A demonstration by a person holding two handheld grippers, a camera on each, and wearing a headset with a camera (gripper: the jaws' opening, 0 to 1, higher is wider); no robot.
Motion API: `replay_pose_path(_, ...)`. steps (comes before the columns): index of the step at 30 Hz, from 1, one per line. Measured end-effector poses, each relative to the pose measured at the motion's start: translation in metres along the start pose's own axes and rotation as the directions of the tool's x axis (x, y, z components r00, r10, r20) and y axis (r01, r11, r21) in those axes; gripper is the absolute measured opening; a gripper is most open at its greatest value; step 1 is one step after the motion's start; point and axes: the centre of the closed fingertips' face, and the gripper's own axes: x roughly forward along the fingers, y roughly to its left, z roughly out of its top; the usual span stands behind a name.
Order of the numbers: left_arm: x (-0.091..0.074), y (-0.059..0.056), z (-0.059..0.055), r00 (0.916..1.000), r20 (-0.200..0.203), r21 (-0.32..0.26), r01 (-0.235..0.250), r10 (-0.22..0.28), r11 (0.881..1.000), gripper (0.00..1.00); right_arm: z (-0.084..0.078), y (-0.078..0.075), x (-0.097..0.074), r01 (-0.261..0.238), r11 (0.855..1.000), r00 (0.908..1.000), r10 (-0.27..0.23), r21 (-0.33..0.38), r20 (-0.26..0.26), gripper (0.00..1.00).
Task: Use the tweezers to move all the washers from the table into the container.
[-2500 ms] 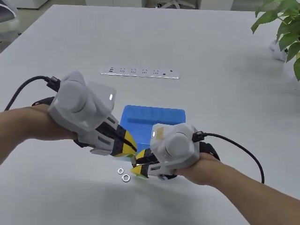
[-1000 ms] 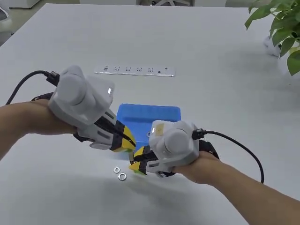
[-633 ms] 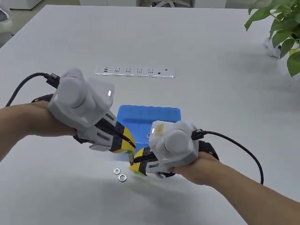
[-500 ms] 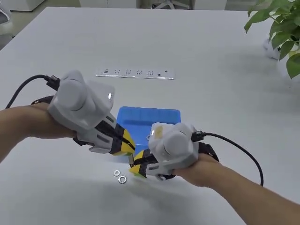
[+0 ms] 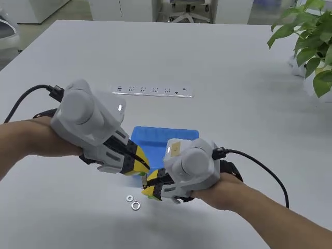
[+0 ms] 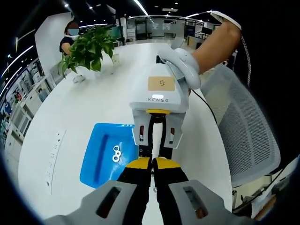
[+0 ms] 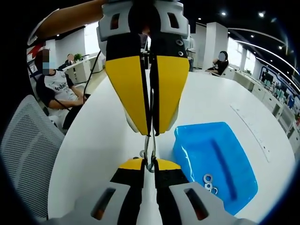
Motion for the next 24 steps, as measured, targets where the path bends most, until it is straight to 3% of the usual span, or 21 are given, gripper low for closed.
replay_pose_path(24, -0.031, 0.004, 0.032, 0.9989, 0.016, 0.040, -0.045, 0.044, 0.998, 0.05, 0.033, -0.009, -0.029, 0.027, 0.998, 0.9995, -0.028, -0.052, -0.014, 0.10)
